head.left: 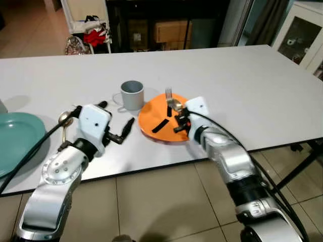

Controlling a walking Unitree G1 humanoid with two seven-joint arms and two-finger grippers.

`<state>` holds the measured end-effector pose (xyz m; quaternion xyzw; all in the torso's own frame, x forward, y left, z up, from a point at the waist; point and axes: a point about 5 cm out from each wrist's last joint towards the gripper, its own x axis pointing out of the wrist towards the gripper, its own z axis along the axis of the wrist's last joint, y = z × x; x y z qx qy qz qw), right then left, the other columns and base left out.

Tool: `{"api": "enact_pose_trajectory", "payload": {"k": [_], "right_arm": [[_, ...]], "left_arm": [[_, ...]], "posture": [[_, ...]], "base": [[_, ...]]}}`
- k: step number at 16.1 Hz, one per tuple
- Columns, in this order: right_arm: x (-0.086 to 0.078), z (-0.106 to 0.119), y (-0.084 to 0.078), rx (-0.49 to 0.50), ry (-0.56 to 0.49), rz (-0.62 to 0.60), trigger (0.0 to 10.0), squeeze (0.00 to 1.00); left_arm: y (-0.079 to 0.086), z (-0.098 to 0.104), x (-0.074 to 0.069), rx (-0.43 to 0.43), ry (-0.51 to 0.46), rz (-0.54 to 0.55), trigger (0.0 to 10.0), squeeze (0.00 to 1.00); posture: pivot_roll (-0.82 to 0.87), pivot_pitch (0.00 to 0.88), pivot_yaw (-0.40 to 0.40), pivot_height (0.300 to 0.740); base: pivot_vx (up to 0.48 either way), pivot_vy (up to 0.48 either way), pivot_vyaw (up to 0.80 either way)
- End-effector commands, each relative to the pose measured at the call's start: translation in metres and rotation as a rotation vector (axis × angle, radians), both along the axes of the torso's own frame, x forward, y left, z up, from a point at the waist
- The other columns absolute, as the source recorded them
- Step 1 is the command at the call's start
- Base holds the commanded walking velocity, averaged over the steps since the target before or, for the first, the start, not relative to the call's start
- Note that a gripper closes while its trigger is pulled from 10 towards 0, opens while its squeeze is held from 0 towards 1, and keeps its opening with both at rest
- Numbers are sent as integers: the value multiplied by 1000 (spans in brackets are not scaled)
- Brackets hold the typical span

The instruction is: Setting the table

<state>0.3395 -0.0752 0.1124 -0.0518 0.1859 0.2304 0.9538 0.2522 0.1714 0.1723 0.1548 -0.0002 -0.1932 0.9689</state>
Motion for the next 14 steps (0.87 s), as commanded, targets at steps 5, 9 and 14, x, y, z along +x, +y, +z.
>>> {"api": "enact_pose_trajectory", "payload": {"k": [5, 9, 14], "right_arm": [[24, -3, 16, -114, 19, -53, 10000, 0], [28, -13, 22, -178, 55, -65, 10000, 0], [29, -13, 30, -219, 60, -73, 10000, 0]], "left_arm": [[-12, 1, -14, -14, 43, -126, 10000, 0], [-13, -4, -32, 24, 127, -203, 10000, 0], [-5, -10, -60, 60, 269, -243, 10000, 0]], "posture": [[117, 0, -30, 740], [153, 0, -33, 740], [203, 71, -32, 740]], "base": [[0, 0, 0], [0, 0, 0], [0, 0, 0]]}}
